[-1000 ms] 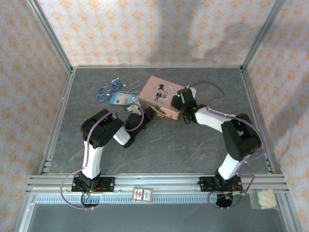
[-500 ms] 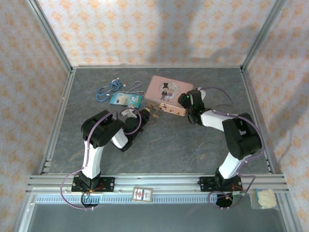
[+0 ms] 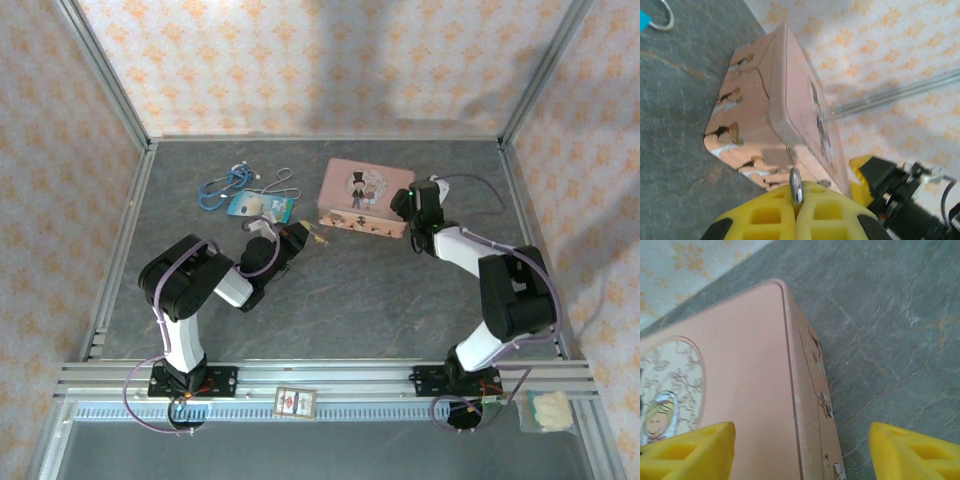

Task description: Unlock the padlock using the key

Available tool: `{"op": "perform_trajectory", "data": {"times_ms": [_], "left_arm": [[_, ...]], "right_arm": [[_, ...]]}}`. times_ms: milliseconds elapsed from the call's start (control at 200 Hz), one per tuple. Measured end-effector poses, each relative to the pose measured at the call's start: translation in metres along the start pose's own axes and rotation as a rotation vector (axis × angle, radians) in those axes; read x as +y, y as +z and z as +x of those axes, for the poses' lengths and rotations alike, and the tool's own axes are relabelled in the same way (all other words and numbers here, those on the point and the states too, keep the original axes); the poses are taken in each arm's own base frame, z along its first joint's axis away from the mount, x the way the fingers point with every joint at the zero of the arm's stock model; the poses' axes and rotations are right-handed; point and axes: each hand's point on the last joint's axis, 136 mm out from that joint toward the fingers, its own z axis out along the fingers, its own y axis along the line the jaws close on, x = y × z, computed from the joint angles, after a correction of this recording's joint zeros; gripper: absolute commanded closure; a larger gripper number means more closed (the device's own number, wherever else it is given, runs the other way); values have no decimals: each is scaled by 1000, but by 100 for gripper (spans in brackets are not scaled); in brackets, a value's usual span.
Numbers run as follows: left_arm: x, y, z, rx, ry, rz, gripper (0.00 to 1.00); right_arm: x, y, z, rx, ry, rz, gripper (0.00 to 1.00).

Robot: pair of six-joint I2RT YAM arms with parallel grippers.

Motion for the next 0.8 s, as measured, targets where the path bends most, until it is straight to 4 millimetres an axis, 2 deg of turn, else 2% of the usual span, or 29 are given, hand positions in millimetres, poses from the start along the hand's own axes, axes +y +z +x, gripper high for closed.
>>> {"op": "perform_trajectory", "data": {"times_ms": [85,245,325,420,535,626,716,801], "left_arm": [[8,-3,14,82,13,-28,100],[24,-14,42,237,39,-90,100],[31,-20,53,301,60,-126,100],[36,-26,60,344,95,-162,100],[33,-27,62,370,147,-180,84],[43,-30,65,394,172,-226,70],[55,-34,69,420,197,-282,55],[48,-30,65,412,214,-283,47]], "right_arm": [[6,-15,-19,-53,-27,-15,0],[12,-44,-51,-158,-46,-32,0],[8,-53,-57,-192,-50,-21,0],[-6,-57,-53,-210,-63,25,0],[-28,-55,-39,-211,-93,93,0],[-46,-52,-32,-208,-111,139,0],[-65,-50,-32,-224,-111,180,0],[-81,-49,-34,-251,-108,210,0]]}}
